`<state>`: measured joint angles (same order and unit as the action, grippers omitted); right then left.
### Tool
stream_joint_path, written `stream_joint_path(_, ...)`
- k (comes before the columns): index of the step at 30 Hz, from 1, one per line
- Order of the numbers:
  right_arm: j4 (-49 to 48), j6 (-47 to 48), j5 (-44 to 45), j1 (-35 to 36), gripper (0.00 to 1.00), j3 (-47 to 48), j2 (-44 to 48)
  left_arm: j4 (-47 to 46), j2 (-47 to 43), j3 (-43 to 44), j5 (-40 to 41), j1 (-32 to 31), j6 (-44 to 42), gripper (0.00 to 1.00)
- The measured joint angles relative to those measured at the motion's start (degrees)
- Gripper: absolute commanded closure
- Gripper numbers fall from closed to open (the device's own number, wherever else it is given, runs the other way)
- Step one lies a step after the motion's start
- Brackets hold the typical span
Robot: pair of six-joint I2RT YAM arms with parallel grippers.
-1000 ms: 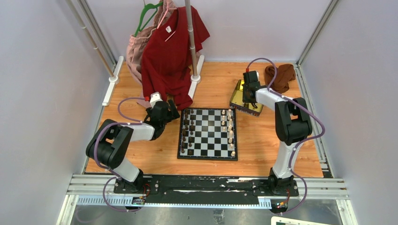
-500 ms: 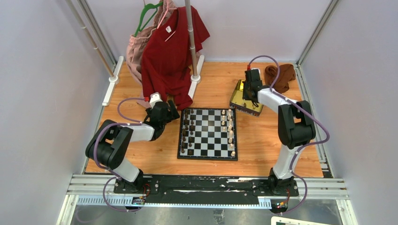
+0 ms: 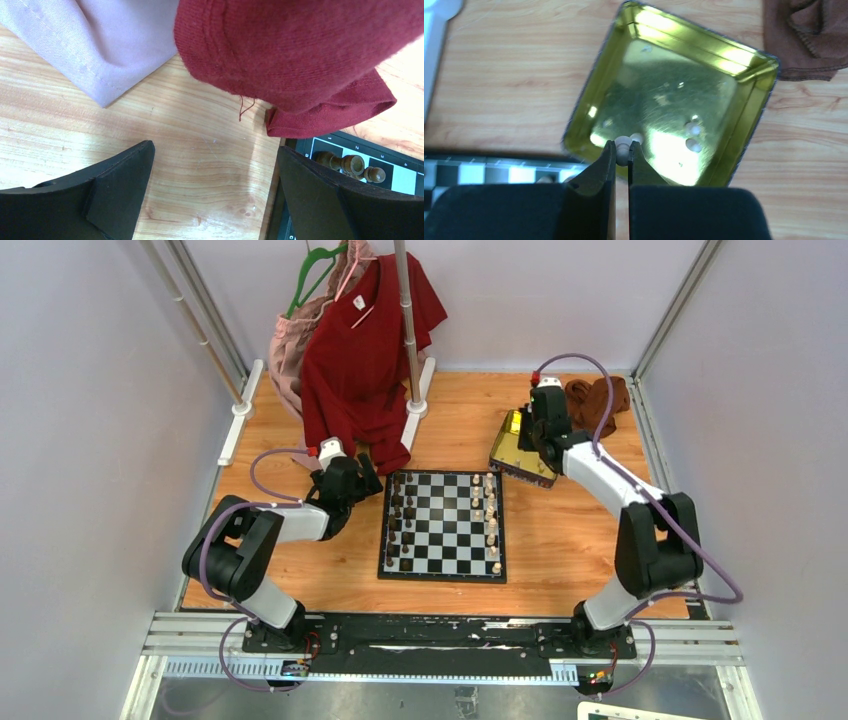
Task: Set up the chess pieces on the board
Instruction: Pick up the chess piece from the storage box, then place the chess piece on the chessboard.
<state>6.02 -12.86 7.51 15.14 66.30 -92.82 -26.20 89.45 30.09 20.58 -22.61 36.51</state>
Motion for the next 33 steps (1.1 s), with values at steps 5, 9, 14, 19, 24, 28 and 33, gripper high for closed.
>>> stream_joint_path(5, 2.16, 0.44, 0.87, 8.09, 1.00, -4.35, 8.09, -0.20, 0.00, -0.11, -0.02, 0.00, -0.13, 0.00)
stream_joint_path(9, 4.81, 0.70, 2.19, 16.13, 1.00, -6.51, 12.74, -0.63, -0.02, -0.33, -0.04, 0.00, -0.13, 0.00)
stream_joint_path(14, 8.46, 0.63, 4.33, 24.74, 1.00, -8.39, 17.00, -0.98, -0.04, -0.52, -0.04, 0.00, -0.13, 0.00)
stream_joint_path(19, 10.12, -0.68, 6.47, 31.89, 1.00, -11.08, 18.45, -1.03, -0.04, -0.55, -0.04, 0.00, -0.13, 0.00)
stream_joint_path(24, 11.93, -2.84, 7.67, 36.87, 1.00, -15.43, 18.49, -1.07, -0.04, -0.59, -0.04, 0.00, -0.13, 0.00)
stream_joint_path(28, 12.68, -4.33, 8.07, 37.77, 1.00, -17.09, 18.40, -1.11, -0.04, -0.61, -0.04, 0.00, -0.13, 0.00)
stream_joint_path(33, 12.92, -5.25, 8.92, 37.86, 1.00, -17.18, 17.27, -1.14, -0.04, -0.63, -0.04, 0.00, -0.13, 0.00)
